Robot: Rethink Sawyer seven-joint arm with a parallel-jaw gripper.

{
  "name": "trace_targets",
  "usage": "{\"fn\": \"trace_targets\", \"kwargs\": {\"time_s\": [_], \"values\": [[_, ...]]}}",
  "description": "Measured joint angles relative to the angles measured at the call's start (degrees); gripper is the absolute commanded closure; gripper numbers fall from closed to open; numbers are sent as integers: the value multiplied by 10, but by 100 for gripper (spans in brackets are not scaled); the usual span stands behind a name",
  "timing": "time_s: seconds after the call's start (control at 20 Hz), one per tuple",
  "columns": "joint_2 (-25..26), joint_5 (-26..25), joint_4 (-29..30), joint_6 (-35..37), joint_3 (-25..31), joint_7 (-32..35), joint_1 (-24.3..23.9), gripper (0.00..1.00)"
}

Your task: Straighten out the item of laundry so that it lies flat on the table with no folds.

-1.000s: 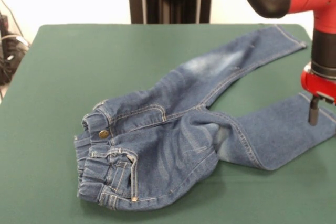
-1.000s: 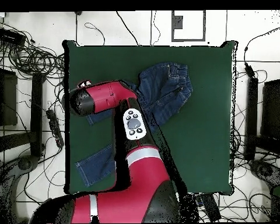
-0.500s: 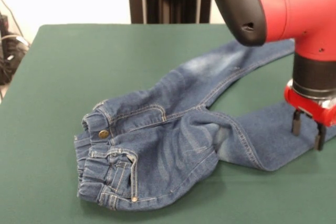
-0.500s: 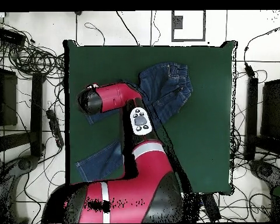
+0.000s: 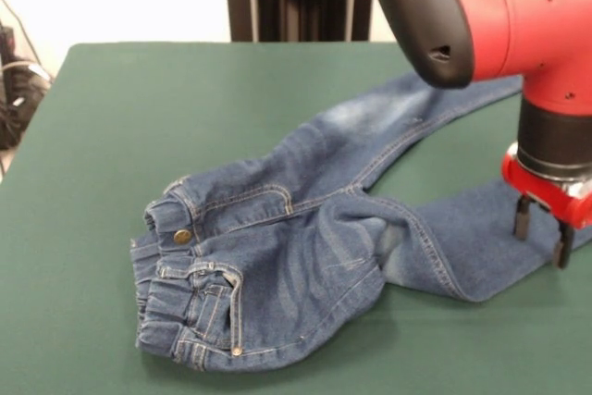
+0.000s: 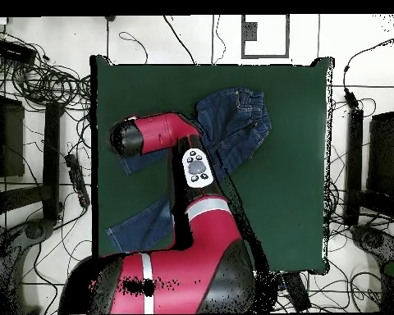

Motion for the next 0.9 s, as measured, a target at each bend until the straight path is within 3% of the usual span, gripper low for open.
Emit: {"fn": "trace_targets", "kwargs": {"time_s": [0.15,0.2,0.9], "values": [[6,-1,-16,22,0,0,3,0],[8,-1,-21,36,-1,0,5,100],[20,-5,-59,76,-14,0,22,100]]}}
